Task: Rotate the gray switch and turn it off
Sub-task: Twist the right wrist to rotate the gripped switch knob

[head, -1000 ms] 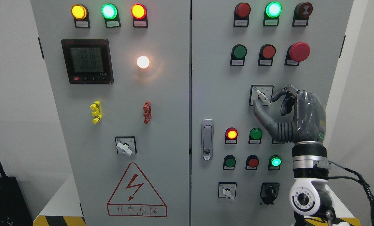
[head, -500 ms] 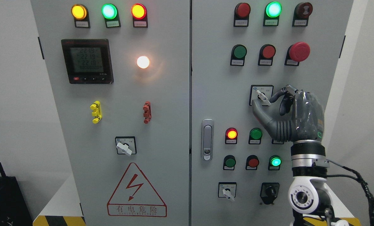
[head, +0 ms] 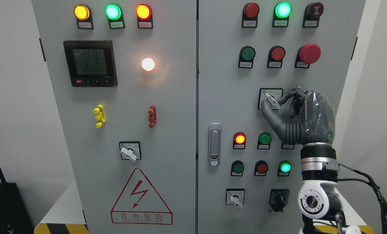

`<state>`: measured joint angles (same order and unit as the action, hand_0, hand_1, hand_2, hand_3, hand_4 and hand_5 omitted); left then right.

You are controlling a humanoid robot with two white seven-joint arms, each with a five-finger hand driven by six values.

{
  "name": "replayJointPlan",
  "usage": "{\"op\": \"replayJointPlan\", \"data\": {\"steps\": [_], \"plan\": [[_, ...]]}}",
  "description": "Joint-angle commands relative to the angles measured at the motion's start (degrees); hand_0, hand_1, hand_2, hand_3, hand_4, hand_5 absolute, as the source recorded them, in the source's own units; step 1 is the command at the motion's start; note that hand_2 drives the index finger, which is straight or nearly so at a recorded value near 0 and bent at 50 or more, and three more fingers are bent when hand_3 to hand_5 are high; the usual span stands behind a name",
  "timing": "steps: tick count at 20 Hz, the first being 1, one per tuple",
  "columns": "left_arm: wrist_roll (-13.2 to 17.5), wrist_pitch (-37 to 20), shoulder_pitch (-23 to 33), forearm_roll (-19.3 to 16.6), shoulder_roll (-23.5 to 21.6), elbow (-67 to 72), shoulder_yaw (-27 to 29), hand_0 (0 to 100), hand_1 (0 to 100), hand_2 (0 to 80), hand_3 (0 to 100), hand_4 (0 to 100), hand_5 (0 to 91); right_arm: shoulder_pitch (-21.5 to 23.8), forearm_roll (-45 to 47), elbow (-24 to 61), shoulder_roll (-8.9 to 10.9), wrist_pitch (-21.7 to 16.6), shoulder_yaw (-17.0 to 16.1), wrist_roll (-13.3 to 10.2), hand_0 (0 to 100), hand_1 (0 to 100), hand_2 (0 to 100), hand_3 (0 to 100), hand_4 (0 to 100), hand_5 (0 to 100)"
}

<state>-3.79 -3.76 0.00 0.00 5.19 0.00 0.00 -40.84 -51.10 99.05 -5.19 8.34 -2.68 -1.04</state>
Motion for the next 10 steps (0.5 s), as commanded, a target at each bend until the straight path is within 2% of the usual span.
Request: {"op": "replayJointPlan", "data": {"steps": [1,10], "plan": [[0.0,0.0,-0.5,1.1,0.1,-1.5,0.4,12,39,0.0,0,0,0.0,-0.2,0.0,-0.3,0.09,0.2,0.0,0.0,21,48,64,100,94,100],[0.0,0.0,-0.5,1.1,0.0,-1.5,0.5,12,39,0.0,0,0,0.0,-0.2,0.0,-0.3,0.09,0.2,0.1,0.0,21,47,64,100,94,100]]}}
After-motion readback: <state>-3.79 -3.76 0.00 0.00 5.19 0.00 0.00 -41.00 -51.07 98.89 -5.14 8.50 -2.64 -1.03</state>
